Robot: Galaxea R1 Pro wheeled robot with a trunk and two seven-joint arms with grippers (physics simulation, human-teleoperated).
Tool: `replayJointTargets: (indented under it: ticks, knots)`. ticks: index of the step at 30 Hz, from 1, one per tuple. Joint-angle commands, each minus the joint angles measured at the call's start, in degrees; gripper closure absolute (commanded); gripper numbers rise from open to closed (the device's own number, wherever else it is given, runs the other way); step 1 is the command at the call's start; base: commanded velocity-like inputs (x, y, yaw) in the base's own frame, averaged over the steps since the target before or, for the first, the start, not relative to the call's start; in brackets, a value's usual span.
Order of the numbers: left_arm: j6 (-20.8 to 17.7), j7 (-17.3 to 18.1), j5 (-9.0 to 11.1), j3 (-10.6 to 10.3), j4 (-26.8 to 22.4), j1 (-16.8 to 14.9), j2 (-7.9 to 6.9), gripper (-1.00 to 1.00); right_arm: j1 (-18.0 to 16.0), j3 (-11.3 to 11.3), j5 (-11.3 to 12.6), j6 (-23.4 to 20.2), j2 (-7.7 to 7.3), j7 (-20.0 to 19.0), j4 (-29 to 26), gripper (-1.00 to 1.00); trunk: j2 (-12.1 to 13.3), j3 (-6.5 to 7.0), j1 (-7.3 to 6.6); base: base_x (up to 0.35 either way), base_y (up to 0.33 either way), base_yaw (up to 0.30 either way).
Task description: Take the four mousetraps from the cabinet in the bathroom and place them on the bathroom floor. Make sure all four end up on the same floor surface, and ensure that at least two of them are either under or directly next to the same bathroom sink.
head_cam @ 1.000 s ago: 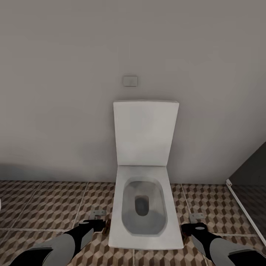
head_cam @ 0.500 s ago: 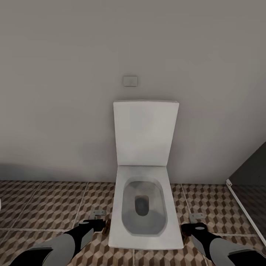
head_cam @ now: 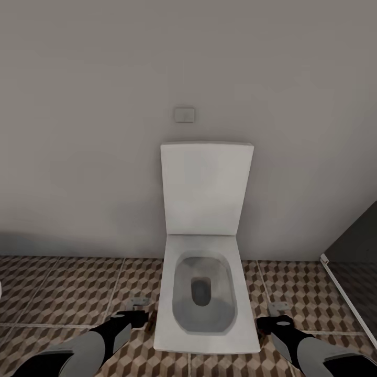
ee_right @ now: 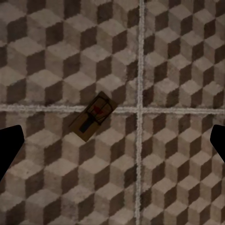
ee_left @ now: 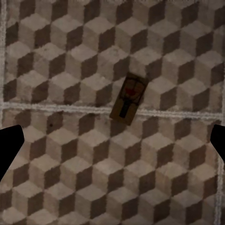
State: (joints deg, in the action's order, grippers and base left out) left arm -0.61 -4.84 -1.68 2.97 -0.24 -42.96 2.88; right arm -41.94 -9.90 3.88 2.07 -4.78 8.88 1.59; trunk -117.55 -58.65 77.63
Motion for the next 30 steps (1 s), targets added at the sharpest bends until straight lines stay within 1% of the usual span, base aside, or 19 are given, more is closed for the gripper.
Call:
replayJointTargets:
  ticks: [1,5,10,30]
  knots:
    - [-0.05,-0.17,-0.18,0.29,-0.02,-0.02,-0.07,-1.0,-0.07,-0.47,0.41,0.22,0.02,0.08,0.17,-1.0,-0.02,-0.04,-0.01,0.0,0.0,0.0]
    - [-0.05,-0.17,-0.17,0.29,-0.02,-0.02,-0.3,-1.0,-0.07,-0.47,0.38,0.22,0.03,0.08,0.17,-1.0,-0.02,-0.04,-0.01,-0.043,0.0,0.0]
    - [-0.14,-0.17,-0.17,0.3,-0.02,-0.02,-0.38,-1.0,-0.07,-0.47,0.36,0.22,0.03,0.08,0.17,-1.0,-0.02,-0.04,-0.01,-0.212,0.0,0.0]
    - [-0.18,-0.17,-0.17,0.31,-0.02,-0.02,-0.5,-1.0,-0.07,-0.47,0.34,0.22,0.03,0.08,0.17,-1.0,-0.02,-0.04,-0.01,-0.329,0.0,0.0]
